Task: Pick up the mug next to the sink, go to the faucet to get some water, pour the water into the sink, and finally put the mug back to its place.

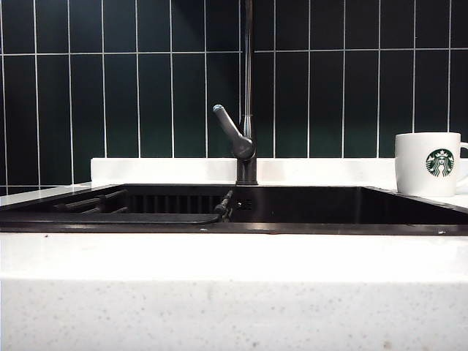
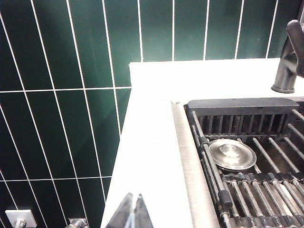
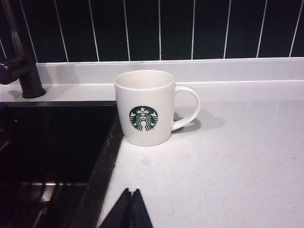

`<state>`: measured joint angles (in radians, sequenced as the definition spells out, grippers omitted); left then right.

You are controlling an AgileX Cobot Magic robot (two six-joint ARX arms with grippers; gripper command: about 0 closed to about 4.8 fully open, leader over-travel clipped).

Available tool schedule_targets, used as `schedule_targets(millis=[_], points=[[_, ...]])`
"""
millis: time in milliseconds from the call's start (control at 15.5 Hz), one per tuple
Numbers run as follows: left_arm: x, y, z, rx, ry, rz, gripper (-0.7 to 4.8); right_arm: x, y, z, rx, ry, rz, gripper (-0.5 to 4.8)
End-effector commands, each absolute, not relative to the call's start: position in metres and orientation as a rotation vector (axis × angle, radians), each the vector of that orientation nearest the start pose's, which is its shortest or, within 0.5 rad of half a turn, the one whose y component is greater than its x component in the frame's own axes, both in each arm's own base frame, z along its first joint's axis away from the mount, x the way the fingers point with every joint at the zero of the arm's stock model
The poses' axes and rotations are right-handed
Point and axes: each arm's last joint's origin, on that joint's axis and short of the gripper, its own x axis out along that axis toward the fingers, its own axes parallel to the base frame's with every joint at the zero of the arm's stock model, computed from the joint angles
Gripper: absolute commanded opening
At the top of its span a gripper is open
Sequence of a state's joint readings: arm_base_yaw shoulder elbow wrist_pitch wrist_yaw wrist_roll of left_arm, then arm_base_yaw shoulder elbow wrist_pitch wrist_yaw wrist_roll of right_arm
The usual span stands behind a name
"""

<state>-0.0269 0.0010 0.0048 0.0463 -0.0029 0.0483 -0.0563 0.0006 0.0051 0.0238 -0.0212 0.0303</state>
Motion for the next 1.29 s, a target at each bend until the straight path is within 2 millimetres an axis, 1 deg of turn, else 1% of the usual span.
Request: schedule_targets(millis=[65, 453, 647, 711, 840, 905, 1034, 1164, 1293], points=[[0.097, -0.003, 0.171, 0.044, -0.061, -0.026, -0.05, 0.097, -0.005, 0.167, 0.031, -0.036, -0.033, -0.01], [0.097, -0.003, 0.171, 0.043, -0.061, -0.03, -0.05, 0.097, -0.005, 0.167, 0.032, -0.036, -0.033, -0.01], [0.097, -0.004, 0.171, 0.023, -0.061, -0.089, -0.06, 0.097, -0.005, 0.167, 0.033, -0.037, -0.033, -0.01], [0.097, -0.005, 0.172, 0.022, -0.063, -0.106, -0.05, 0.097, -0.005, 0.168, 0.073, -0.039, -0.043, -0.02], [0.095, -0.007, 0.177, -0.034, -0.062, -0.163, -0.06, 0.097, -0.007, 0.17, 0.176, -0.053, -0.102, -0.02], [0.093, -0.007, 0.186, -0.046, -0.065, -0.173, -0.06, 0.094, -0.008, 0.18, 0.184, -0.072, -0.13, -0.02], [0.088, -0.007, 0.203, -0.042, -0.108, -0.175, -0.06, 0.087, -0.007, 0.205, 0.179, -0.108, -0.134, -0.02], [0.085, -0.007, 0.216, -0.033, -0.129, -0.194, -0.05, 0.08, -0.007, 0.227, 0.177, -0.125, -0.15, -0.02], [0.086, -0.009, 0.227, -0.015, -0.127, -0.275, -0.05, 0.077, -0.007, 0.245, 0.177, -0.117, -0.153, -0.02]])
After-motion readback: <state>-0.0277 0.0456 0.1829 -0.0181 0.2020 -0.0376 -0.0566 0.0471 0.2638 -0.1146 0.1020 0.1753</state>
